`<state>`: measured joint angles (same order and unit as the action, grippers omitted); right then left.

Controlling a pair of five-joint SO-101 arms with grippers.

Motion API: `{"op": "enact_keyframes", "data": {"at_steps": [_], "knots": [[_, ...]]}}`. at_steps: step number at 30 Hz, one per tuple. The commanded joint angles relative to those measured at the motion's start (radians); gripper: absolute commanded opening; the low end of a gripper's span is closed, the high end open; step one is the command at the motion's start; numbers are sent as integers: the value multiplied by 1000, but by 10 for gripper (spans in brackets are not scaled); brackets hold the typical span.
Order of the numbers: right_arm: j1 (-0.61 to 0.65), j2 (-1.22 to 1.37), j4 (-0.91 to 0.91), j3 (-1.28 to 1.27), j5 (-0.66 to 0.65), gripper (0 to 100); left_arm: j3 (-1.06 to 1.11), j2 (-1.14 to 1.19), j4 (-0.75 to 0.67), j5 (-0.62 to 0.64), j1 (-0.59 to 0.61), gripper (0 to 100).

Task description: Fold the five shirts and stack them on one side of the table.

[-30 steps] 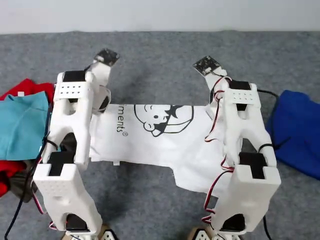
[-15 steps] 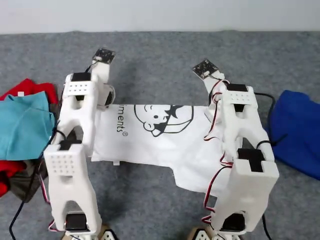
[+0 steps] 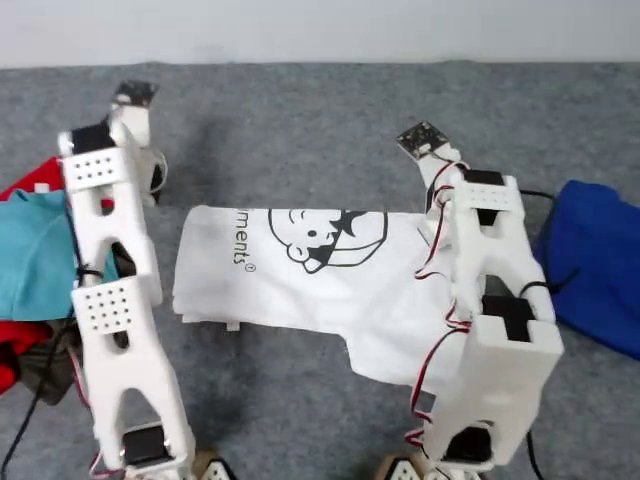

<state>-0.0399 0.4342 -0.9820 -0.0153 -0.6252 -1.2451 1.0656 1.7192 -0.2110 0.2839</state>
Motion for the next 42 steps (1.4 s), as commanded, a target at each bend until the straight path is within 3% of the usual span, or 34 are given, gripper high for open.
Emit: {"op": "enact_keyframes", "data": {"at_steps": [1, 7, 13, 32, 42], "knots": [[-7, -15, 7, 41, 8, 9, -120, -18, 34, -9, -63, 16], [1, -15, -22, 43, 8, 9, -91, 37, 6, 3, -196, 19], [-5, -15, -22, 43, 8, 9, -93, 163, -25, 49, -209, 19], [-59, -15, -36, 43, 2, 9, -101, 175, 37, 48, -26, 16], [-67, -13, -36, 43, 0, 9, -96, -92, 37, 54, -44, 16]]}}
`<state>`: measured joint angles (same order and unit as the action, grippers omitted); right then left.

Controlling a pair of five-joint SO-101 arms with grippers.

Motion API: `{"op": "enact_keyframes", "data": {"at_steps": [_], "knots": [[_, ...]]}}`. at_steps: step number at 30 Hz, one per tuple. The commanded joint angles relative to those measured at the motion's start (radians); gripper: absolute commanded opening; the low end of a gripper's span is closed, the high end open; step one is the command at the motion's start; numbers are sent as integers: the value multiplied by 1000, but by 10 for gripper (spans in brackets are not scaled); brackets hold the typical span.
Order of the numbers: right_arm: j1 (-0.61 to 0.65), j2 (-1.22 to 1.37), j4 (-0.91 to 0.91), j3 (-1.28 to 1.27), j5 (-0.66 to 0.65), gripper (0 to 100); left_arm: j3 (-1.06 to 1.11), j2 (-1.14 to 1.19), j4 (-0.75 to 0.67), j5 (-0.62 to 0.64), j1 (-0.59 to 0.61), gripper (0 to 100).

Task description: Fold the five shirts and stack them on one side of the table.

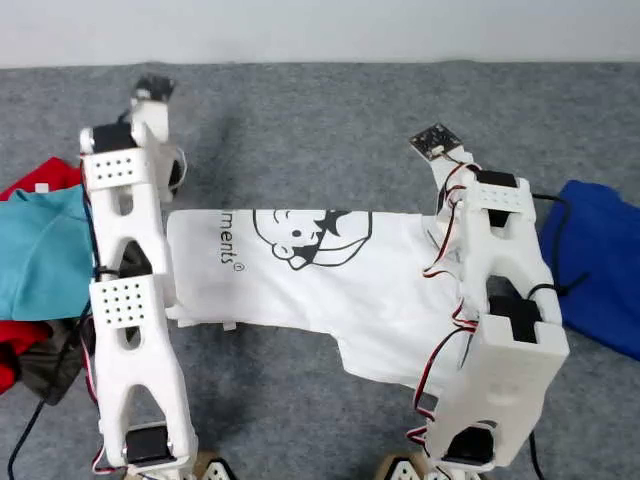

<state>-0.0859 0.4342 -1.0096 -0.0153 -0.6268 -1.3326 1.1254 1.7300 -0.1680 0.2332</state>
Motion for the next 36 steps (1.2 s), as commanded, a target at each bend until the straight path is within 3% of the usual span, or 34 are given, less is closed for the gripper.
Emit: {"op": "enact_keyframes", "data": {"at_steps": [1, 12, 21, 28, 36], "knots": [[-21, -15, -8, 43, 2, 9, -8, -184, 26, 12, 6, 16], [48, -240, -74, 44, 11, 9, 41, -457, 28, 49, -66, 18], [4, -512, -243, 43, 11, 9, 489, -717, 26, -26, -273, 17], [-246, -581, -426, 41, 12, 9, 763, -876, 21, -68, -511, 16], [-613, -582, -512, 41, 3, 9, 895, -884, -5, -66, -809, 19]]}}
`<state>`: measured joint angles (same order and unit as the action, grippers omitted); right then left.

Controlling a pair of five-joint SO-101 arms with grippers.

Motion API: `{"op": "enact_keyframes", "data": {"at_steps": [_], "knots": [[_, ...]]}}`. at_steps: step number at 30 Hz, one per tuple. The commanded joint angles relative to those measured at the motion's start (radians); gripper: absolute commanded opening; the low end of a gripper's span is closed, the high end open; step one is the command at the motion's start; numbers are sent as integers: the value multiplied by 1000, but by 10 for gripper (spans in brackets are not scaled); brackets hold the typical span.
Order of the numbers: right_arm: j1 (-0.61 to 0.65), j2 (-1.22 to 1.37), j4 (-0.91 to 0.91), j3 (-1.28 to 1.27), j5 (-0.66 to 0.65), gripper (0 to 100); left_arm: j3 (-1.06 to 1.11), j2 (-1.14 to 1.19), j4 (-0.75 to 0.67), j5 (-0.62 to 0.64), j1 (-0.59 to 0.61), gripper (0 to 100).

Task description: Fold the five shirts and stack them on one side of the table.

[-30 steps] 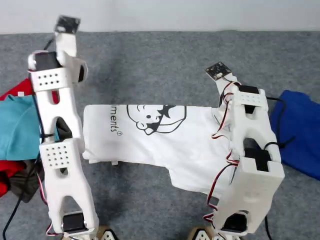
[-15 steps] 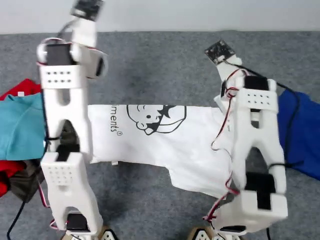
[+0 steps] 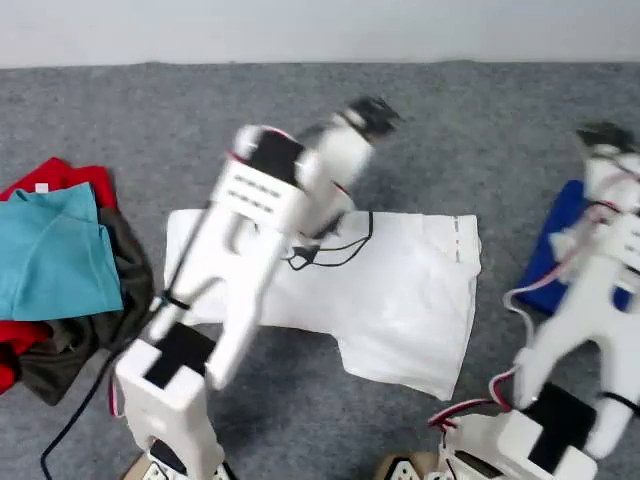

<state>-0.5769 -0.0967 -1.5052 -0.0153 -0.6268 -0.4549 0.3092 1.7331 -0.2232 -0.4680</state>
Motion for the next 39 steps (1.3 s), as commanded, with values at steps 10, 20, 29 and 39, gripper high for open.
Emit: {"op": "enact_keyframes", "data": {"at_steps": [10, 20, 29, 39], "knots": [[-427, -53, -13, 41, -130, 9, 257, -66, -198, -6, -353, 192], [-476, -53, -13, 41, -146, 9, 315, 63, -285, -11, -489, 197], [-479, -53, -13, 41, -146, 9, 315, 175, -367, -14, -516, 197], [-479, -53, -13, 41, -146, 9, 239, 308, -371, -14, -508, 190]]}}
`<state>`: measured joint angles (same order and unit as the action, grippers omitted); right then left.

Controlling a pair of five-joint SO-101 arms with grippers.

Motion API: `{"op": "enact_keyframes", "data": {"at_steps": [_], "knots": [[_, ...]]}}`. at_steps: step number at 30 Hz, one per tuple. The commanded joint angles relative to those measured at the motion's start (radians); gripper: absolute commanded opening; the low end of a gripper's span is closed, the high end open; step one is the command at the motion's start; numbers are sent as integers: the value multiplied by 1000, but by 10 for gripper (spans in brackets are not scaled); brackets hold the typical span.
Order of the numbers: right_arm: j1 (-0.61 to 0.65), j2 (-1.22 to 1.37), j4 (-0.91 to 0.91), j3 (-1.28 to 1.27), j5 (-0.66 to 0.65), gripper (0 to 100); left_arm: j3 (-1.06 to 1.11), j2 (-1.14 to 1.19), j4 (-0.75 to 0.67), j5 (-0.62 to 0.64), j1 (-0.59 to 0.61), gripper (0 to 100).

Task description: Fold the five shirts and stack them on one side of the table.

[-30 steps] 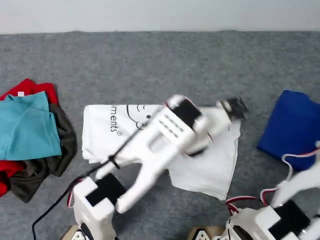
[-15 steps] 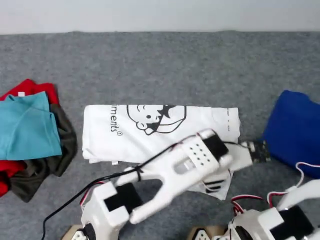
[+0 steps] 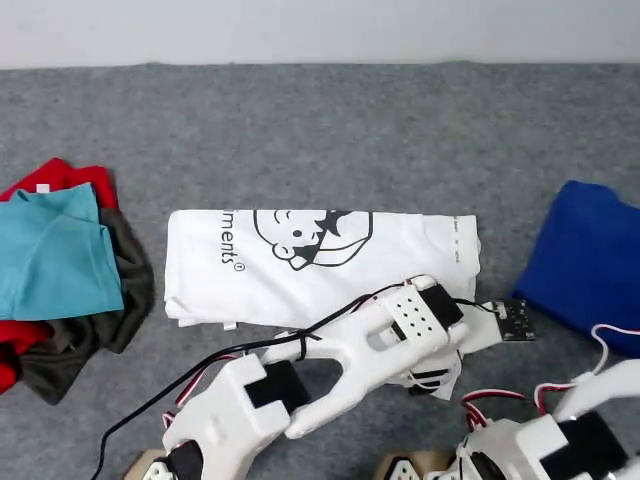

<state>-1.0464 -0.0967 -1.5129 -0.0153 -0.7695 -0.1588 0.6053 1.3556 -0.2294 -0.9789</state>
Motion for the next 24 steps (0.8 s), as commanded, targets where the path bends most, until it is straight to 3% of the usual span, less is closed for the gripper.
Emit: {"op": "enact_keyframes", "data": {"at_steps": [1, 10, 19, 24], "knots": [[-10, -53, -5, 41, -3, 9, -74, 28, 12, -3, 3, 181], [-12, -53, -5, 41, -3, 9, -274, 161, 120, -8, 2, 11], [-12, -53, -5, 41, -3, 9, -460, 80, 250, -9, 17, 14], [-12, -53, -5, 41, -3, 9, -513, 84, 239, -51, 84, 14]]}}
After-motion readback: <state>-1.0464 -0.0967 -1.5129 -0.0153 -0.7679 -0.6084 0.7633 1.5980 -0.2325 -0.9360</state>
